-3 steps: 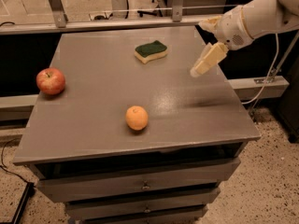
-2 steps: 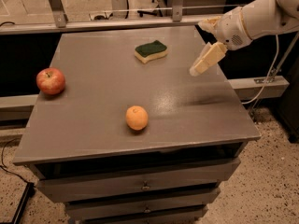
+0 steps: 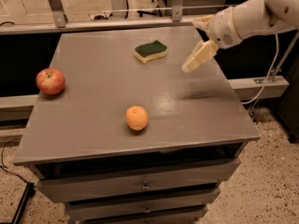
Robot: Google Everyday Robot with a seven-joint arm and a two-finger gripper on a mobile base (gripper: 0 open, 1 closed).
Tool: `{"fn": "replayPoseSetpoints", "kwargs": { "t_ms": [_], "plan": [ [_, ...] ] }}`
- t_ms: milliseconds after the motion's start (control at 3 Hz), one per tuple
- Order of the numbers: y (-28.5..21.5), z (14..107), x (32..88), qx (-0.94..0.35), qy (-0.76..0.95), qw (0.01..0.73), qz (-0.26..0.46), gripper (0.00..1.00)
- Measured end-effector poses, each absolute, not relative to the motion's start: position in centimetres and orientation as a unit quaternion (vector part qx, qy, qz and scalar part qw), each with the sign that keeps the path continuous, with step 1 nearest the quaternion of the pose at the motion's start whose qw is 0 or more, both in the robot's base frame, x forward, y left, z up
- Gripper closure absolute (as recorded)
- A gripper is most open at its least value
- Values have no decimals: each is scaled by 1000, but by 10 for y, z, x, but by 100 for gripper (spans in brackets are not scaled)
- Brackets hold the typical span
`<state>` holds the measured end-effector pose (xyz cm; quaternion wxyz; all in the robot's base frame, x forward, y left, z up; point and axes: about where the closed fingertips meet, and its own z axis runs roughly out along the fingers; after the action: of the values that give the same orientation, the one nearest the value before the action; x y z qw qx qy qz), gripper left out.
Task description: Move sponge near orange
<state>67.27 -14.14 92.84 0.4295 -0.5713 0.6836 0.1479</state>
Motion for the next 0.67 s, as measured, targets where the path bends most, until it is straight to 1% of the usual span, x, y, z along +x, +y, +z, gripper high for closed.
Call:
{"fn": "replayPoseSetpoints", "kwargs": {
  "t_ms": [333, 667],
  "plan": [
    [-111, 917, 719, -553, 680, 451, 167, 0],
    [-92, 900, 759, -524, 695, 457, 182, 0]
  ]
}}
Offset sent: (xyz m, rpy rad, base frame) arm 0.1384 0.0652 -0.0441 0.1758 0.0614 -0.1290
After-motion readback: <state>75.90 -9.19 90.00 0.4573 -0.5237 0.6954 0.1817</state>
